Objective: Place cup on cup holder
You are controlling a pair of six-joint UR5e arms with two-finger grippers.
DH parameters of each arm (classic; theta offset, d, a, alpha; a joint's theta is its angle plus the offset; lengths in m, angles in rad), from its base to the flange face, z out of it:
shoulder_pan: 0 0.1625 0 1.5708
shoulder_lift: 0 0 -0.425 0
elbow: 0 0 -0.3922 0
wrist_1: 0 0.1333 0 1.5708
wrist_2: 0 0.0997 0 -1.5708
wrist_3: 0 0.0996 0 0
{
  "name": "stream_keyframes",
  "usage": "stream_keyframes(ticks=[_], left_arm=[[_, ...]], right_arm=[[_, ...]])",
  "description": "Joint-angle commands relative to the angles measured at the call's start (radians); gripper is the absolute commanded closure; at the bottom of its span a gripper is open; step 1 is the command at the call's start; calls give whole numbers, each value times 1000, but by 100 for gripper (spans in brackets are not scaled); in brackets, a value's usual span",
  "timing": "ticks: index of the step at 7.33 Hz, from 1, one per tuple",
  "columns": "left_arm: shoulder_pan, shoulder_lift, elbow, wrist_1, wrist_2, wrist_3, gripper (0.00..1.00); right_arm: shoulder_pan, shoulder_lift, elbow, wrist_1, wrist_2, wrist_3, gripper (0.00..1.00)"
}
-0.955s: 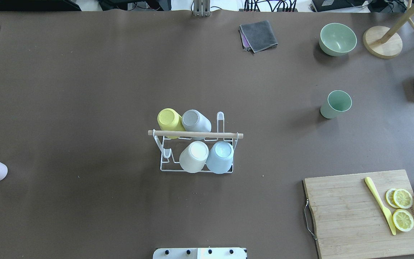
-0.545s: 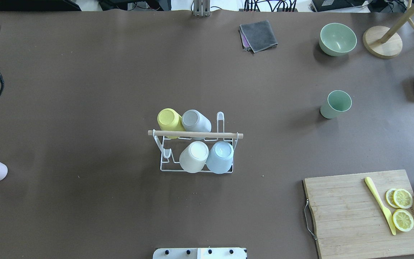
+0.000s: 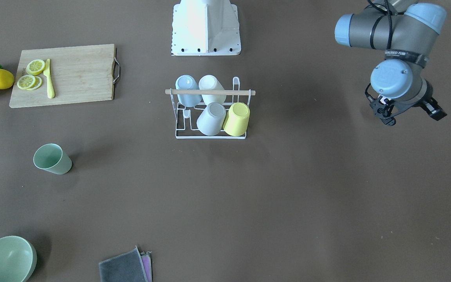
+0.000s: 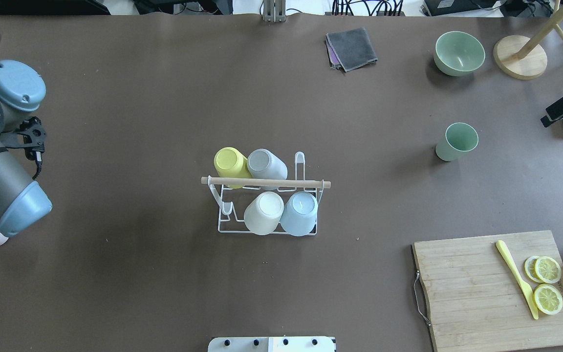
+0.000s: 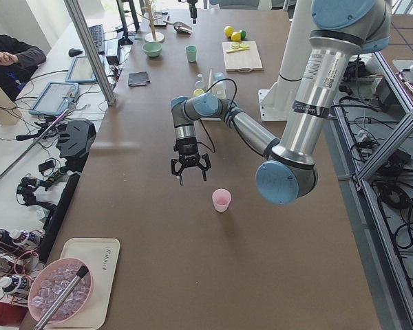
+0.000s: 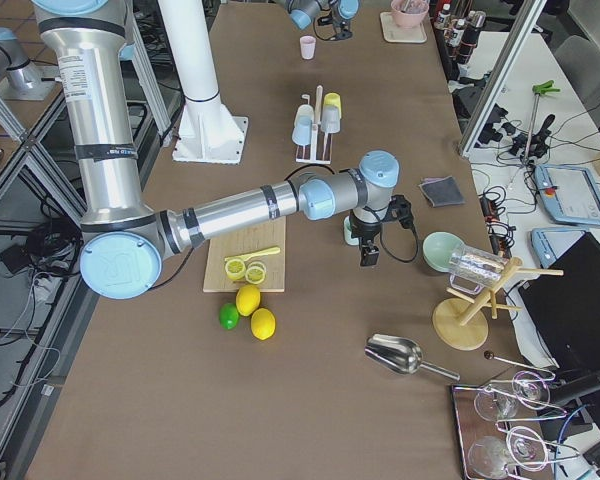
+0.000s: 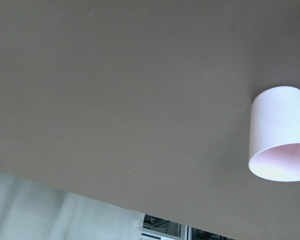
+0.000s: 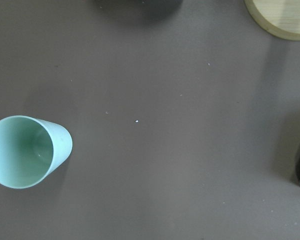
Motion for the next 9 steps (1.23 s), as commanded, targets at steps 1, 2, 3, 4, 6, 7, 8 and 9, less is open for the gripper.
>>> stream_keyframes(ticks=[1,2,3,4,6,7,8,9], left_arm=[[93,1,13,28,70,20,2],[125,2,27,38,84,20,2],[179,1,50,42,84,17,2],[233,1,74,44,84,11,2],[236,-9,73,67,78,-22,2],[230,-18,70,68,72,-53,2],[227,-21,70,70,69,-75,2],[227,-22,71,68,53,-101,2]], right_arm=[[-79,104,-14,-95,-4,55,6],[-116,168,-37,-153,-5,55,6],[-138,227,-94,-166,-8,52,6],[-150,285,-172,-171,-13,27,6],[-152,447,-359,-303,-39,-149,1],[-158,512,-411,-363,-62,-158,1],[-163,522,-442,-373,-68,-212,1],[-161,543,-503,-385,-65,-240,1]])
